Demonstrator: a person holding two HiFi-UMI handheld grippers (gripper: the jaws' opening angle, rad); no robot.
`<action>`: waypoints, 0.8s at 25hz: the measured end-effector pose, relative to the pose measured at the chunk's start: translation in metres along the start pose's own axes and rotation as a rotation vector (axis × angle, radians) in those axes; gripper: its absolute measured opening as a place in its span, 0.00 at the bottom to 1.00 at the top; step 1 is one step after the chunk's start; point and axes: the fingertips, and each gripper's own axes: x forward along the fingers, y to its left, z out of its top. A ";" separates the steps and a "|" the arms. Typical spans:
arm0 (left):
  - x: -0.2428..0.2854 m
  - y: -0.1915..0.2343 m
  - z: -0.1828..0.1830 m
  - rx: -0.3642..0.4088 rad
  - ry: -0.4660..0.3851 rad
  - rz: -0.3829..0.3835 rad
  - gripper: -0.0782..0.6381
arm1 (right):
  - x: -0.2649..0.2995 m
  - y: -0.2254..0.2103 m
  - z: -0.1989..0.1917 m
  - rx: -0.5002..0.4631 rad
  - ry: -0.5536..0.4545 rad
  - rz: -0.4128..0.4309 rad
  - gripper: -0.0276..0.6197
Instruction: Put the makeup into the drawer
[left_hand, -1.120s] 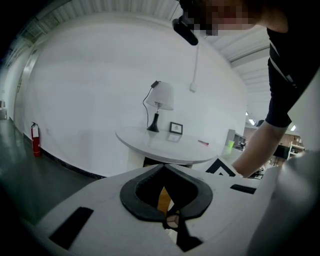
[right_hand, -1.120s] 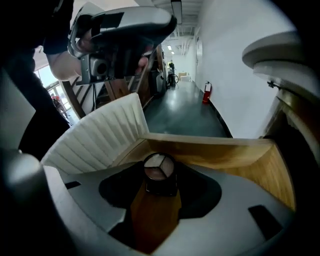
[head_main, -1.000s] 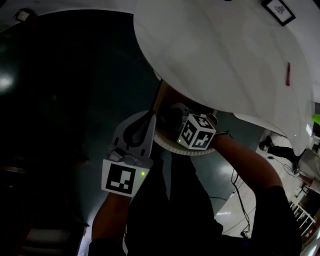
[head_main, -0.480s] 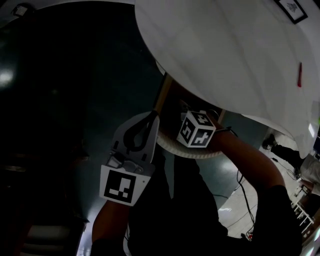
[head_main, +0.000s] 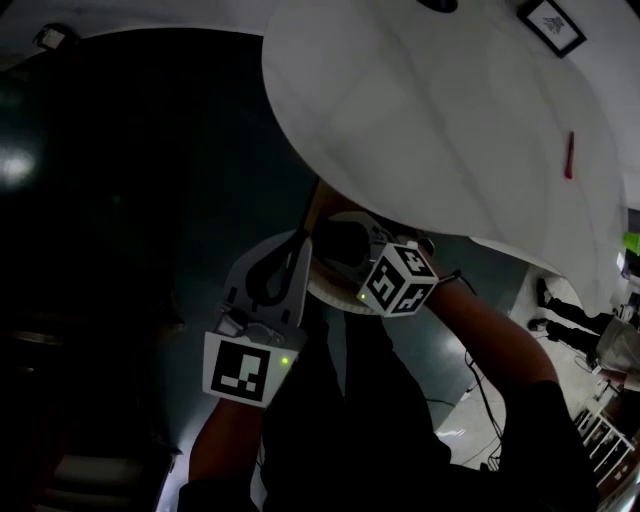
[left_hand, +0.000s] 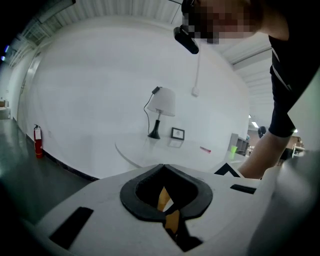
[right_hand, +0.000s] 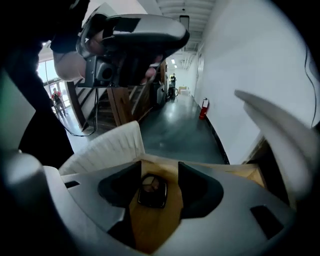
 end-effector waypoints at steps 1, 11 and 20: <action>0.000 -0.003 0.008 0.003 -0.004 0.002 0.12 | -0.008 0.001 0.008 0.007 -0.016 -0.012 0.37; -0.004 -0.046 0.091 0.056 -0.017 -0.044 0.12 | -0.108 0.011 0.081 0.181 -0.211 -0.068 0.27; 0.021 -0.096 0.126 0.110 0.031 -0.120 0.12 | -0.218 -0.049 0.069 0.351 -0.313 -0.280 0.14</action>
